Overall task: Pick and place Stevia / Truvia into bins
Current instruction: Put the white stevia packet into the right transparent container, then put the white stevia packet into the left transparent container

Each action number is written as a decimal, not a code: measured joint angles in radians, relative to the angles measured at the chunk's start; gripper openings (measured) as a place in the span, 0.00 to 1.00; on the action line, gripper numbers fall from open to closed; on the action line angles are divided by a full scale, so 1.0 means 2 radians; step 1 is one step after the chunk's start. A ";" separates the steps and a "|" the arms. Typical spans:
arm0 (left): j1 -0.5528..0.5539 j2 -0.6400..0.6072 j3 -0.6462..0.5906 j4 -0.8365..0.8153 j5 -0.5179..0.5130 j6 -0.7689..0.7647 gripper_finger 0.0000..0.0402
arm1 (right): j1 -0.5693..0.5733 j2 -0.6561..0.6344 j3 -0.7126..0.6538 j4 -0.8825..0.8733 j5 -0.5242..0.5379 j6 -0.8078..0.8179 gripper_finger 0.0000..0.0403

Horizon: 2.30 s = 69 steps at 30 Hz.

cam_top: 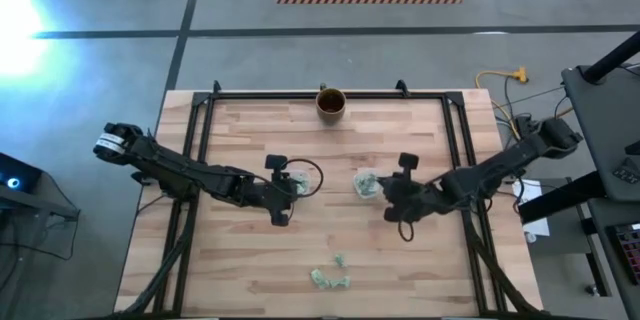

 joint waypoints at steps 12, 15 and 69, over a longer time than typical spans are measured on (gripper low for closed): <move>0.000 0.000 0.000 0.000 0.000 0.000 0.33 | -0.041 0.058 -0.035 0.054 -0.020 0.000 0.03; 0.000 0.000 0.000 0.000 0.000 0.000 0.33 | -0.043 0.074 -0.036 0.062 -0.020 -0.004 0.03; -0.016 0.219 0.031 0.305 0.311 0.110 0.33 | 0.068 -0.054 0.004 0.017 -0.066 -0.074 0.25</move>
